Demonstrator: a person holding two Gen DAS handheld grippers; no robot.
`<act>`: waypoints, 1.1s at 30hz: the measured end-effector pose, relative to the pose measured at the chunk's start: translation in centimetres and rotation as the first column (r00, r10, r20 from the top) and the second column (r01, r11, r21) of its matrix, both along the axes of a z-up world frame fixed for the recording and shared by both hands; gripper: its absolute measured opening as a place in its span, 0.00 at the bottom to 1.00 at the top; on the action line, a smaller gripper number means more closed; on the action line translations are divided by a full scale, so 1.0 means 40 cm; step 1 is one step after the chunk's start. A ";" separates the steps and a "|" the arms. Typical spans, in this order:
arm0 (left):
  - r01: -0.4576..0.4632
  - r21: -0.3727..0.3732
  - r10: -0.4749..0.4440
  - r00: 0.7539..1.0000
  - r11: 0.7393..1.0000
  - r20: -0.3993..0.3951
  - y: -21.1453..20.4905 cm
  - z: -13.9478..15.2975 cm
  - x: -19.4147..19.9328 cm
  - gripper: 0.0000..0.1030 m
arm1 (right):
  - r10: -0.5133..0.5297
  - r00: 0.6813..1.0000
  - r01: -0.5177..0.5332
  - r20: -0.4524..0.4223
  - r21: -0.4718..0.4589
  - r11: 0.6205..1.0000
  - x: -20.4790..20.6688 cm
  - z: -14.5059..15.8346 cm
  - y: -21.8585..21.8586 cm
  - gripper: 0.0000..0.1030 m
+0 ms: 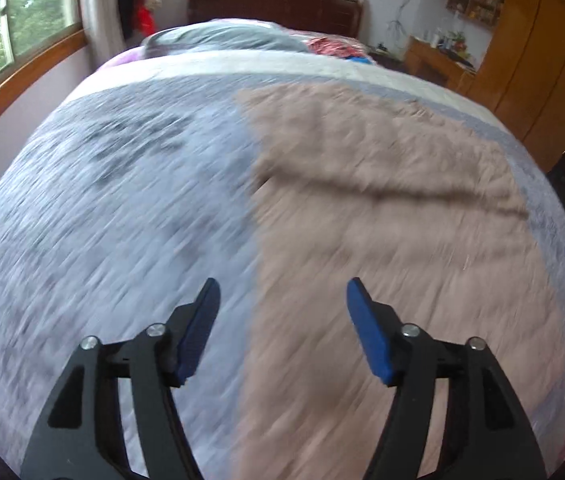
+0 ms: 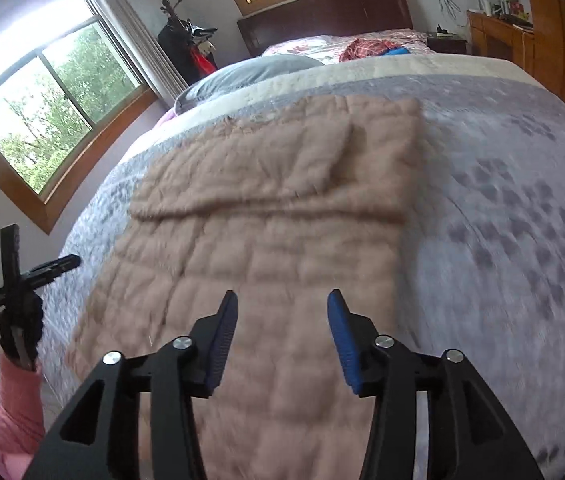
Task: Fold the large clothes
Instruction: 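Move both grippers to the coat hem, then grasp the hem with both grippers and lift it toward the collar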
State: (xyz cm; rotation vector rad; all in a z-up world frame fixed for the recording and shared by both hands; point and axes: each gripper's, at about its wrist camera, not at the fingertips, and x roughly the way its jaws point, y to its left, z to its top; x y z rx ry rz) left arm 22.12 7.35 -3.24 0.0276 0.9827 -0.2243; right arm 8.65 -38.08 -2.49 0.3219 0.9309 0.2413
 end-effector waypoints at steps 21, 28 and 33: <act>-0.058 -0.218 0.029 0.990 0.974 -0.137 0.117 -0.166 -0.261 0.60 | -0.016 0.993 0.029 -0.118 0.104 0.994 -0.263 -0.182 -0.067 0.52; -0.063 -0.253 0.024 0.988 0.965 -0.152 0.096 -0.169 -0.259 0.17 | 0.011 0.990 -0.002 -0.142 0.067 0.998 -0.247 -0.200 -0.029 0.24; -0.082 -0.292 0.049 0.991 0.953 -0.121 0.103 -0.142 -0.286 0.10 | 0.013 0.995 -0.006 -0.099 0.071 0.997 -0.264 -0.169 -0.027 0.09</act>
